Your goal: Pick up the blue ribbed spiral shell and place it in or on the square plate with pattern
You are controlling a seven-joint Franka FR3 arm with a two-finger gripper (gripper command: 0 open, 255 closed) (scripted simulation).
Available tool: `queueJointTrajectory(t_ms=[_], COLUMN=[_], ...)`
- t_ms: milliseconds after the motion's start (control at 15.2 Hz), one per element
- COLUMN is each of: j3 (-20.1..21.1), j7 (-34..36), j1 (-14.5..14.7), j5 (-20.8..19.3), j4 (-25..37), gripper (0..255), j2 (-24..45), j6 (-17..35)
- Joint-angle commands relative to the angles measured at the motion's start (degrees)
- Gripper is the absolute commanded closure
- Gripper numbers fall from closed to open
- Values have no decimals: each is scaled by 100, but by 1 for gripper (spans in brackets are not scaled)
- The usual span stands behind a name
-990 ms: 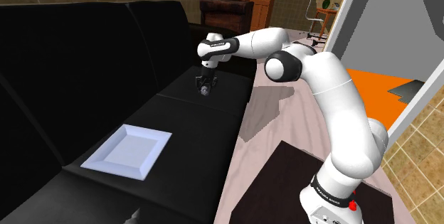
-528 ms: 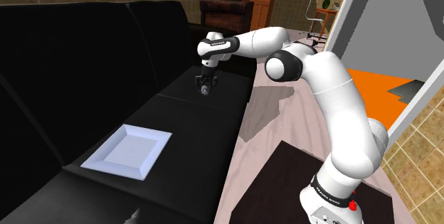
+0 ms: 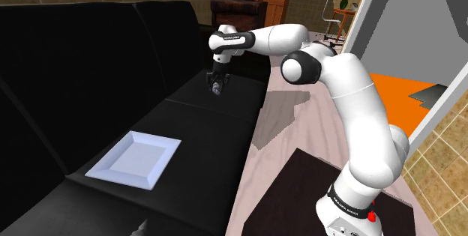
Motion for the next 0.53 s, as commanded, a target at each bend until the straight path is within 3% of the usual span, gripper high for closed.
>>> queueJointTrajectory(t_ms=[0,462], j3=[-2,-6], j7=[28,105], j1=[-3,-25], j5=[-9,-31], j4=[119,527], gripper=[255,255], j2=[-24,-57], j6=[-143,-576])
